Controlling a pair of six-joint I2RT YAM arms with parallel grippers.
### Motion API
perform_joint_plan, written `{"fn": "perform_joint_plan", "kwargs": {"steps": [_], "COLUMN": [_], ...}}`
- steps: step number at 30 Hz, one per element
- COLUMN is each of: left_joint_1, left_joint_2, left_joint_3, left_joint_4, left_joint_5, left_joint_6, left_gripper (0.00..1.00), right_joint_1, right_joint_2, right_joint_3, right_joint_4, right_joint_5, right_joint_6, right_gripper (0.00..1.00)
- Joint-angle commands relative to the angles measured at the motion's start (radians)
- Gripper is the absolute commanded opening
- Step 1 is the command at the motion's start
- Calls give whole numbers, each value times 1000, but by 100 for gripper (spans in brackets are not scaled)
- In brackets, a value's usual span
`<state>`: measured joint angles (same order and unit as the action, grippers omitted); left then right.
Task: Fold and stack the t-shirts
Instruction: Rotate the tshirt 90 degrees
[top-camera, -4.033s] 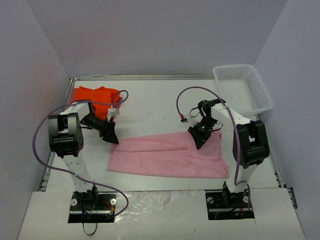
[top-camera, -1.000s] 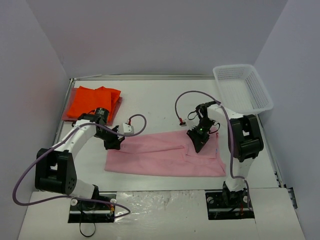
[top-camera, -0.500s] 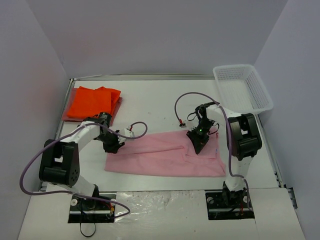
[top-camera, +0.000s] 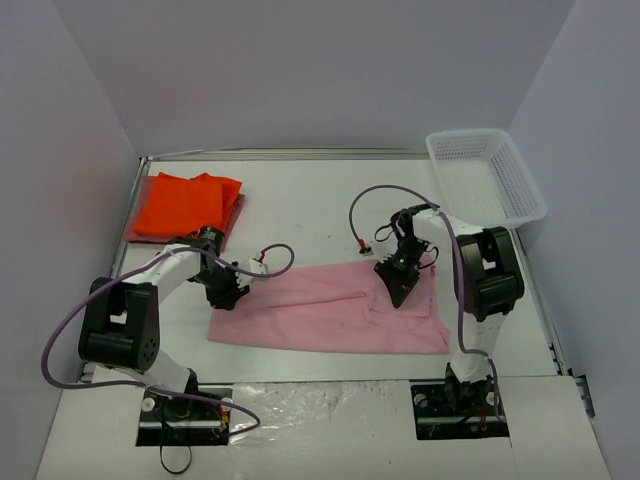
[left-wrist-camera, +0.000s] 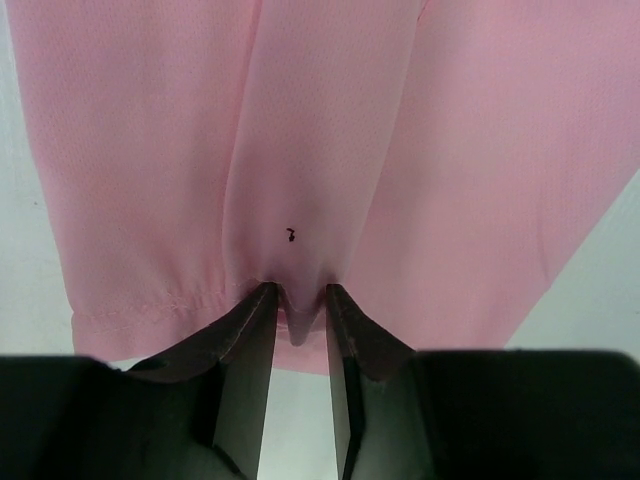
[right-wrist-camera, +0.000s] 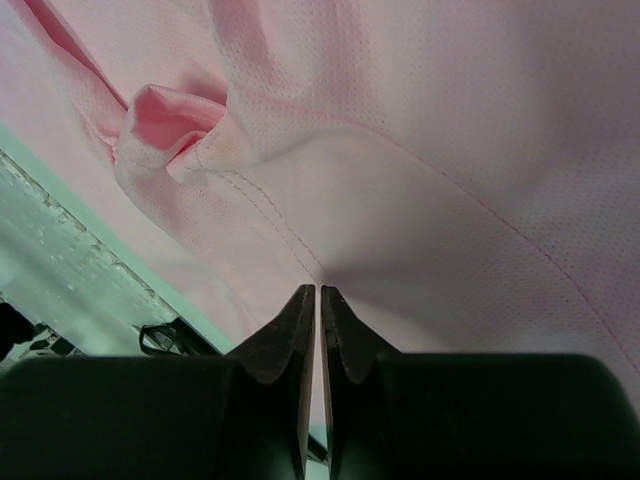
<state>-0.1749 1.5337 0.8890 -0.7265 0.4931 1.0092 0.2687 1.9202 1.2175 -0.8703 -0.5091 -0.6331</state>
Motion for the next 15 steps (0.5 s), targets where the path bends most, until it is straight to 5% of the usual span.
{"fn": "perform_joint_plan", "kwargs": {"steps": [1,8,15], "left_joint_1": [-2,0,-1], "left_joint_2": [-16,-90,-179], "left_joint_3": [-7,2,-28], "left_joint_4": [-16,-105,-177], "left_joint_5": [-14,32,7], "left_joint_6": [-30,-57,-58], "left_gripper": [26,20,18], "right_joint_1": [-3,-5,-16], "right_joint_2": [-50,51,278], "right_joint_3": [-12,71,426], "right_joint_4": [-42,-21,-58], "right_joint_5": [34,96,178], "right_joint_6": [1,19,36], "right_gripper": [3,0,0]}}
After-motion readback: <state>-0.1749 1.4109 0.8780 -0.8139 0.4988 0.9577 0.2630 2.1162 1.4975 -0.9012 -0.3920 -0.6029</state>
